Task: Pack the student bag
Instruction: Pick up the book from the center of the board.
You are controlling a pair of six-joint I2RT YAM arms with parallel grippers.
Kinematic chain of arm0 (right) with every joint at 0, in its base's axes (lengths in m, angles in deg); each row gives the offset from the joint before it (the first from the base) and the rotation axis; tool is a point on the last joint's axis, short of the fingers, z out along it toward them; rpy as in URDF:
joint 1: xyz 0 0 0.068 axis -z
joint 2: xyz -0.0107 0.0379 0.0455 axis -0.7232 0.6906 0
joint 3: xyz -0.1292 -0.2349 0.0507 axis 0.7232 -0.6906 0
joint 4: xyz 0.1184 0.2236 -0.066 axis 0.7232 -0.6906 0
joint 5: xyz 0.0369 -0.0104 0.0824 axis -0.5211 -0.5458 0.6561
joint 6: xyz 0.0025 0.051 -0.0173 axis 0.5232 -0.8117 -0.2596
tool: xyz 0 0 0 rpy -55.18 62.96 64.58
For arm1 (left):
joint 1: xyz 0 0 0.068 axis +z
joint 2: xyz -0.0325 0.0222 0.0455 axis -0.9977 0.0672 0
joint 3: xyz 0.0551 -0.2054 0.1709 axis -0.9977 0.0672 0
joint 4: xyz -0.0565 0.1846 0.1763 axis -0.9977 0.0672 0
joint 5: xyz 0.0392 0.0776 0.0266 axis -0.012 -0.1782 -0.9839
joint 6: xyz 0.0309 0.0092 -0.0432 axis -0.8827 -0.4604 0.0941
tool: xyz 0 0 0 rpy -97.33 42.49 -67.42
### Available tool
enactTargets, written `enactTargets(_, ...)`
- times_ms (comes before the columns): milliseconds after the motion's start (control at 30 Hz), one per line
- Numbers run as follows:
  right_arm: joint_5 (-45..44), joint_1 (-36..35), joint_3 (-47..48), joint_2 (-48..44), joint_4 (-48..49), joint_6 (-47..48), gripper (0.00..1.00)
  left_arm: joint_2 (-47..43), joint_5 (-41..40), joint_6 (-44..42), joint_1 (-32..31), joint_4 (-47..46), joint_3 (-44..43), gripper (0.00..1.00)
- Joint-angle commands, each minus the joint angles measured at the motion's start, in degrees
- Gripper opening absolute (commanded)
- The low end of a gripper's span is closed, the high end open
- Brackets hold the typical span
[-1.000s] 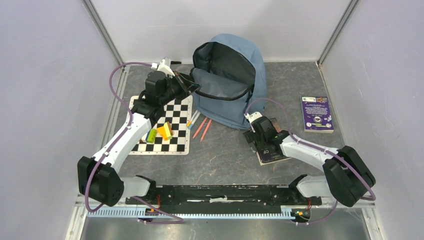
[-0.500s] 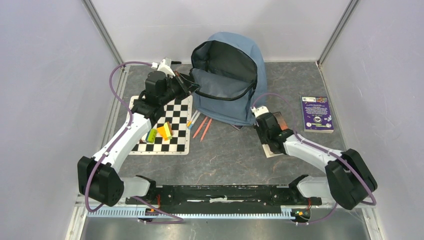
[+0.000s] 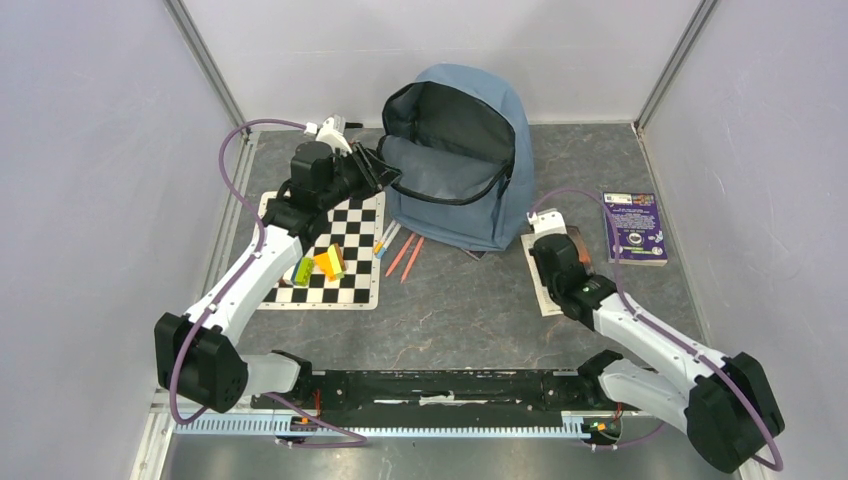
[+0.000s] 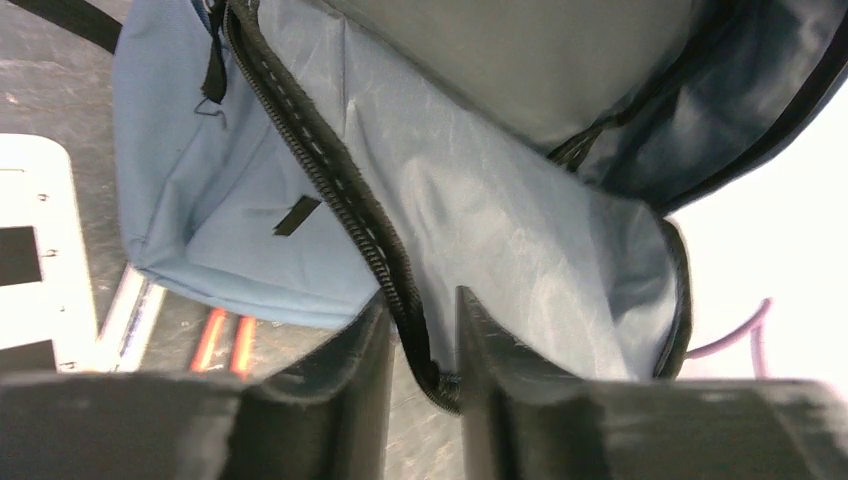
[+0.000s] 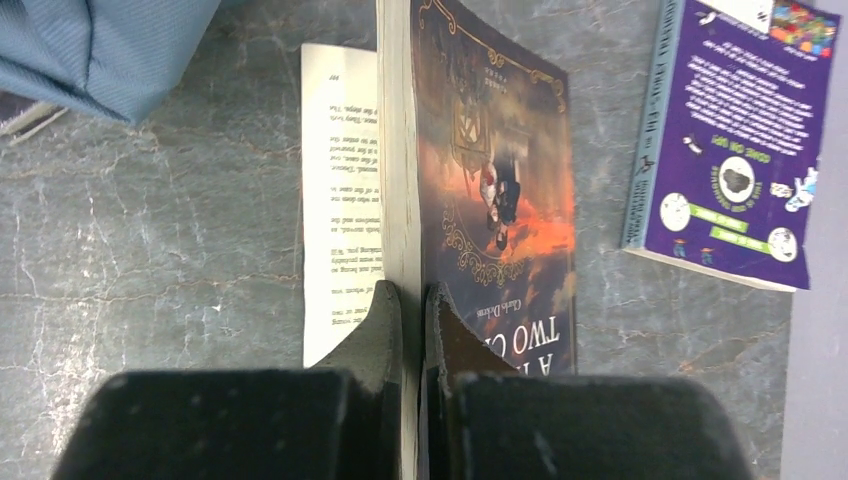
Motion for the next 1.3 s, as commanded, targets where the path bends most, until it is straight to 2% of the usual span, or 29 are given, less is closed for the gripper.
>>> enactTargets(0,-4.57,0.20,1.92,-4.71,5.62,0.74,0.00,-1.33,0.88,-4.86,-0.18,2.64,-4.04,0.52)
enactTargets(33,-3.47,0.22,2.46,-5.14,5.85,0.36,0.00,-1.26,0.77,-5.58,-0.24,3.41,-4.51,0.70)
enactTargets(67,-2.33,0.23,2.99,-5.54,5.94,-0.25,0.00,-1.24,0.50,-6.63,-0.35,4.41,-5.30,0.83)
enactTargets(167,0.52,0.22,4.42,-6.44,5.84,-2.25,0.00,-1.60,-2.18,-10.96,-2.22,7.48,-7.83,0.99)
enactTargets(267,1.35,0.21,6.55,-7.71,4.54,-4.08,0.00,-2.68,-5.71,-14.00,-6.83,9.17,-10.31,1.00)
enactTargets(433,1.22,0.22,10.37,-10.38,1.24,-7.28,0.00,-1.58,-14.60,-14.18,-17.34,16.45,-17.41,1.00)
enactTargets(533,0.72,0.22,11.49,-12.03,0.39,-8.79,0.00,-1.20,-18.22,-14.47,-22.13,17.51,-19.08,1.00)
enactTargets(667,3.48,0.22,12.77,-13.25,0.10,-10.95,0.00,1.54,-10.96,-9.61,-24.18,13.32,-19.70,1.00)
enactTargets(767,7.47,0.22,13.20,-14.49,2.47,-12.32,0.00,6.29,-5.77,-6.61,-25.70,12.62,-23.49,1.00)
enactTargets(1100,13.64,0.22,13.31,-14.28,5.05,-15.67,0.00,24.84,3.31,-0.99,-25.32,26.20,-40.08,1.00)
enactTargets(1267,17.14,0.23,11.24,-12.22,9.46,-16.55,0.00,29.90,6.55,4.87,-22.49,26.67,-39.53,1.00)
